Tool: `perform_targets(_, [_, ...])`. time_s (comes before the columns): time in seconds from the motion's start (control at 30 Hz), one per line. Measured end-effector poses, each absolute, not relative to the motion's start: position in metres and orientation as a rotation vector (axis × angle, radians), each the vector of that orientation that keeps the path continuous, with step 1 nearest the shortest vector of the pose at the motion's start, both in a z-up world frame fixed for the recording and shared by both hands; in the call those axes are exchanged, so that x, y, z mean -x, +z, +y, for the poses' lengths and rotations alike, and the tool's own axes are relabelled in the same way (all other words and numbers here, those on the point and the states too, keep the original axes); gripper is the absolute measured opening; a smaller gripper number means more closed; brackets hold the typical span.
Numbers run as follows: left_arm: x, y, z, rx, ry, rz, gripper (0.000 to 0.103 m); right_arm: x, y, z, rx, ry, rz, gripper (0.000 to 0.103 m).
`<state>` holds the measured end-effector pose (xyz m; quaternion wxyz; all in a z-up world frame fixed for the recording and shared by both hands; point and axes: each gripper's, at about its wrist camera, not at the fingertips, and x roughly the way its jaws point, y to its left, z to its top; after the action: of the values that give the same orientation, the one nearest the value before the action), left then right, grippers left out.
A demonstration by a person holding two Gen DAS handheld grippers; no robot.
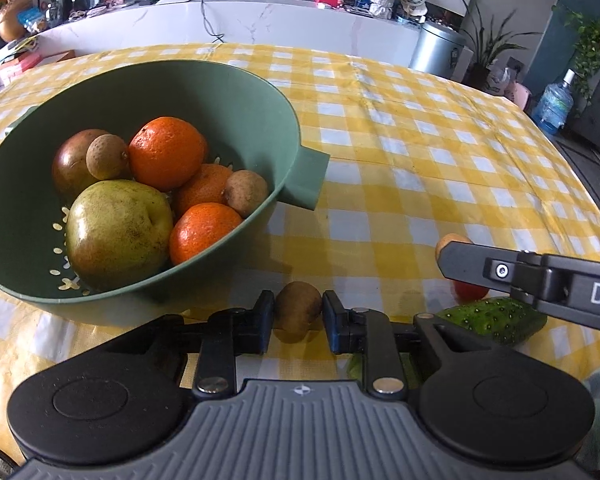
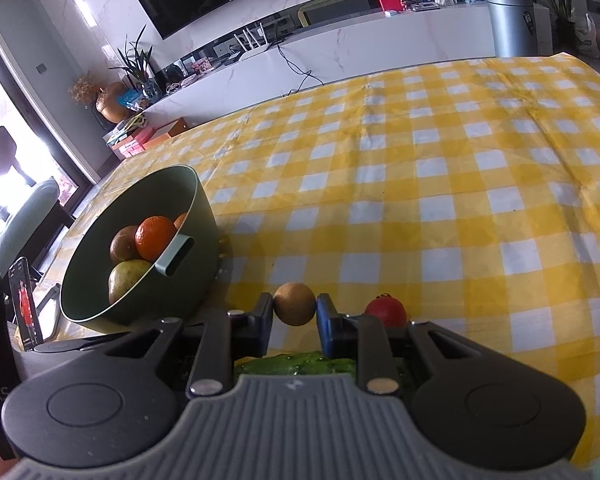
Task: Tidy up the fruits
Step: 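Grasp the last kiwi on the cloth with the left tool, then carry the kiwi into the colander with both tools and release them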
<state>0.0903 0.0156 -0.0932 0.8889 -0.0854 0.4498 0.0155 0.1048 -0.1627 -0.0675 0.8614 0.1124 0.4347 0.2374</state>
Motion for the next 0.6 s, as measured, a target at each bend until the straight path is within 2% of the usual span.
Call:
perform_targets(0.17, [-0.084, -0.079, 0.016, 0.195, -0.016, 0.923, 0.028, -0.103, -0.066, -0.161, -0.219, 0.487, 0.906, 0.020])
perform_targets(0.6, [-0.068, 0.001, 0.045, 0.177, -0.106, 0.826, 0.028, -0.087, -0.039, -0.153, -0.216, 0.516, 0.824, 0.020])
